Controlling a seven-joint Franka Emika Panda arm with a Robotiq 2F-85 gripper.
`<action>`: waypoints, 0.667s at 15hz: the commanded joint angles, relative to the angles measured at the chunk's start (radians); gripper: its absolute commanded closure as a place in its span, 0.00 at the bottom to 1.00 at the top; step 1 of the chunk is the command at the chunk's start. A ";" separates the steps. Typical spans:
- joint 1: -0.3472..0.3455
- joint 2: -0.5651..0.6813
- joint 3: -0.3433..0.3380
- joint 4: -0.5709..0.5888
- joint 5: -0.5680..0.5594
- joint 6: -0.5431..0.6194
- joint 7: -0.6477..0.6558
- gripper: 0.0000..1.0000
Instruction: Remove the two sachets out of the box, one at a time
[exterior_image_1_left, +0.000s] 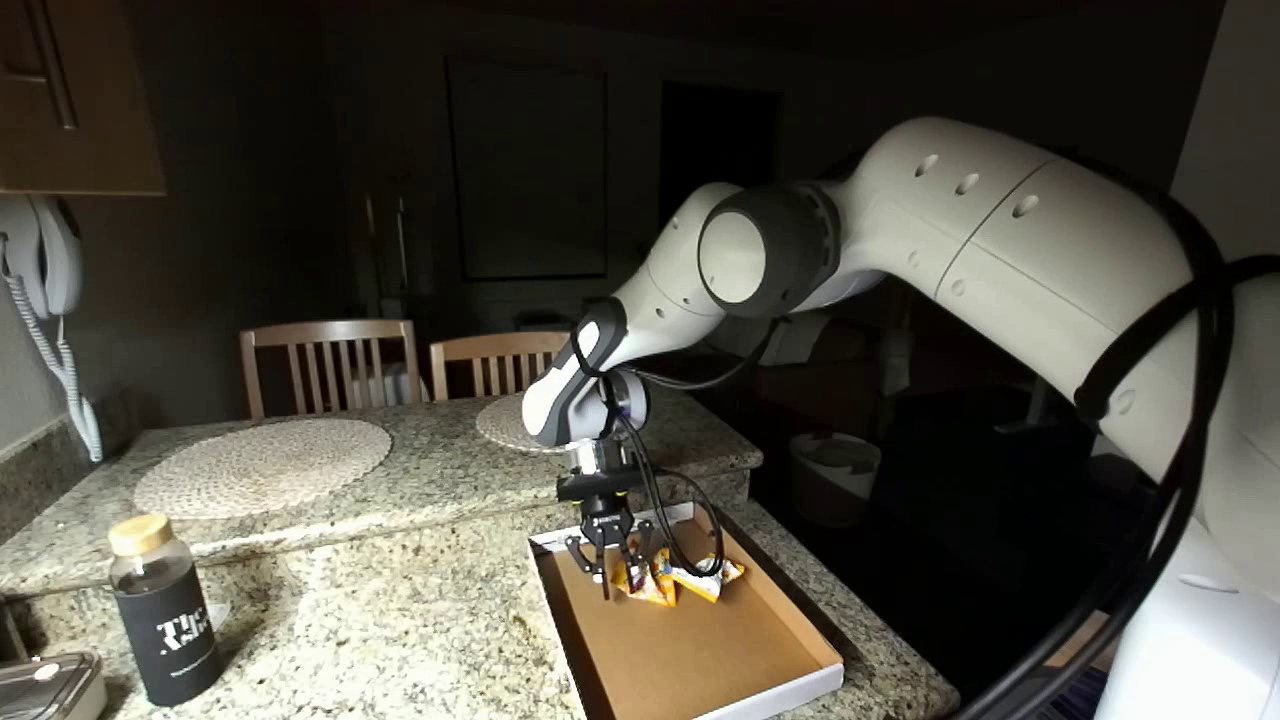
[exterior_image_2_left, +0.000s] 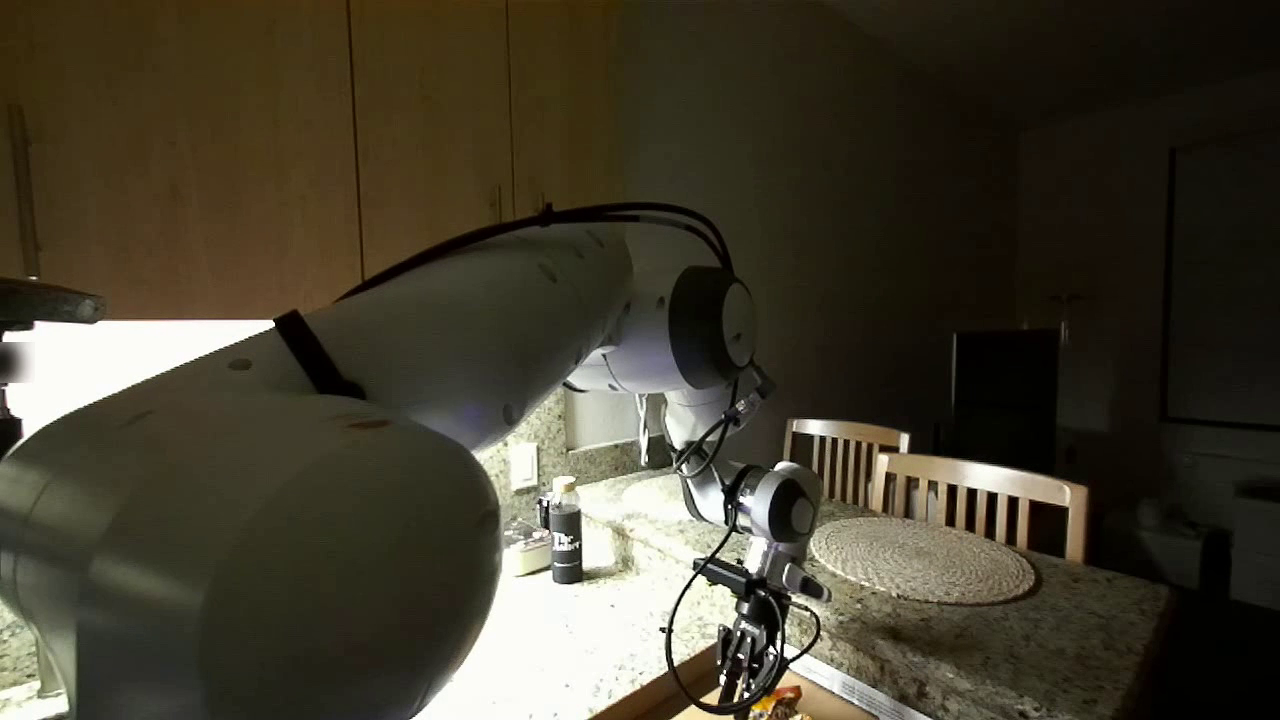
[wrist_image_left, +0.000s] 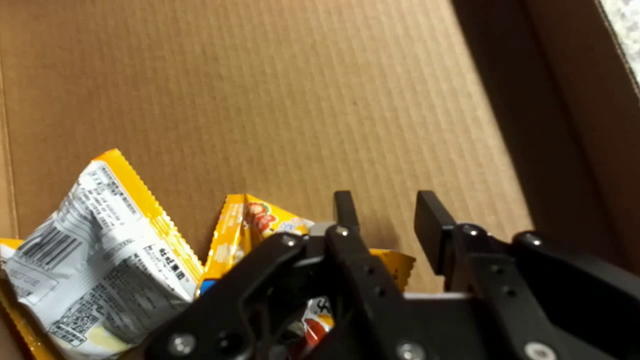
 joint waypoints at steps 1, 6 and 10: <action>0.003 0.009 -0.008 0.031 -0.012 -0.042 0.031 0.92; -0.001 -0.010 0.009 0.013 -0.002 0.027 -0.009 0.53; 0.004 0.004 0.014 0.030 0.008 0.094 0.023 0.27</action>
